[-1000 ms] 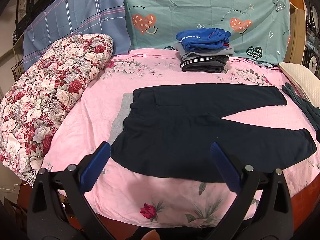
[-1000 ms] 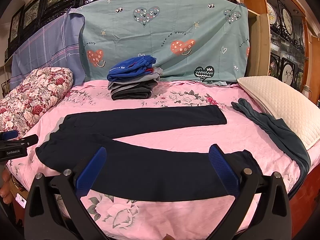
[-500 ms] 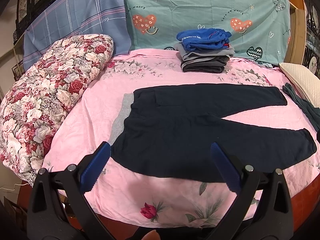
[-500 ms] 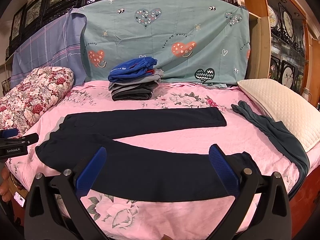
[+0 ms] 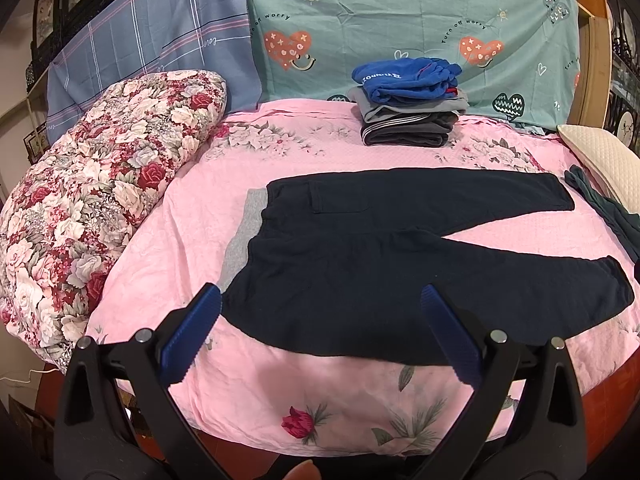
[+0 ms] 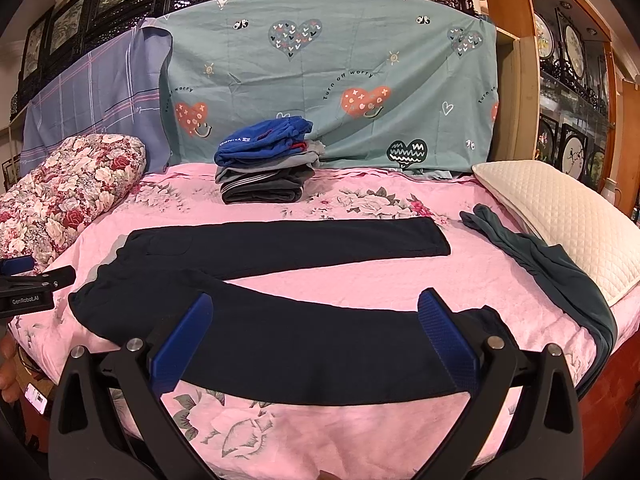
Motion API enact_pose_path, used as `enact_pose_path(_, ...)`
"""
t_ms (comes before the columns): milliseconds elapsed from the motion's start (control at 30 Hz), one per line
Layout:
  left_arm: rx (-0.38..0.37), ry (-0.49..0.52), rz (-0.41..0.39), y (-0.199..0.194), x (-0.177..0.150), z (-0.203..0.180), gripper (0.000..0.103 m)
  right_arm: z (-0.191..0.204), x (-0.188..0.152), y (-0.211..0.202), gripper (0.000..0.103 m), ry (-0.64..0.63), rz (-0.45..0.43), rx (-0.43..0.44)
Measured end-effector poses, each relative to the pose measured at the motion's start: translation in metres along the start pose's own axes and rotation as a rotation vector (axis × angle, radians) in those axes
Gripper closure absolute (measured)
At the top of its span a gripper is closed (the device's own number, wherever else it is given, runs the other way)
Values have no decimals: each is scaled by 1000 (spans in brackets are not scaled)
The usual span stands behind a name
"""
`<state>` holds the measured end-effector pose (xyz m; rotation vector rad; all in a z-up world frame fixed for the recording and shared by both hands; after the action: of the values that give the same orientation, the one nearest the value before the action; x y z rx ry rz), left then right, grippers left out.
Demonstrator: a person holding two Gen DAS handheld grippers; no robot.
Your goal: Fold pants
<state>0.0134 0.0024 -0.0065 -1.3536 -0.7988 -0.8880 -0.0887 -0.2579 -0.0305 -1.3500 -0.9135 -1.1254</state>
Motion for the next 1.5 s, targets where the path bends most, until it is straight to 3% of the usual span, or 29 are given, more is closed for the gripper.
enact_pose_path(367,7,3,18,11,-6,3,2,2,-5,7,1,1,18,13)
enact_pose_path(633,-13,17,112,68,-5,36,2,7,-5,39,1,-23,77,52)
enact_pose_path(900,-15,7,170,173,34,66,2,18,12,117,1,-44,158,76)
enact_pose_path(1067,-19,-8,254,249,50,69,2,27,25,169,2,-64,193,90)
enact_pose_path(1267,18,23,311,300,52,71,2,37,37,227,7,-133,226,107)
enact_pose_path(1367,13,11,355,316,40,81,10,38,43,258,7,-150,243,120)
enact_pose_path(1433,-28,-12,383,321,30,83,26,40,46,280,7,-148,259,165)
enact_pose_path(1500,-48,-12,367,320,26,79,29,46,45,307,9,-147,297,232)
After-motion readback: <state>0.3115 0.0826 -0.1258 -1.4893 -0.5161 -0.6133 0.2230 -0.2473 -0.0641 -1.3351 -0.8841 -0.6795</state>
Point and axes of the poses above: each gripper's, at about its wrist camera, not at the fingertips, and y roughly the way its jaws point, z to its left, x to its top, the point moved 2 cm from there along y, roughly the way its jaws point, and after that the axes turned 12 degrees about -z, right-handed, at the moved point
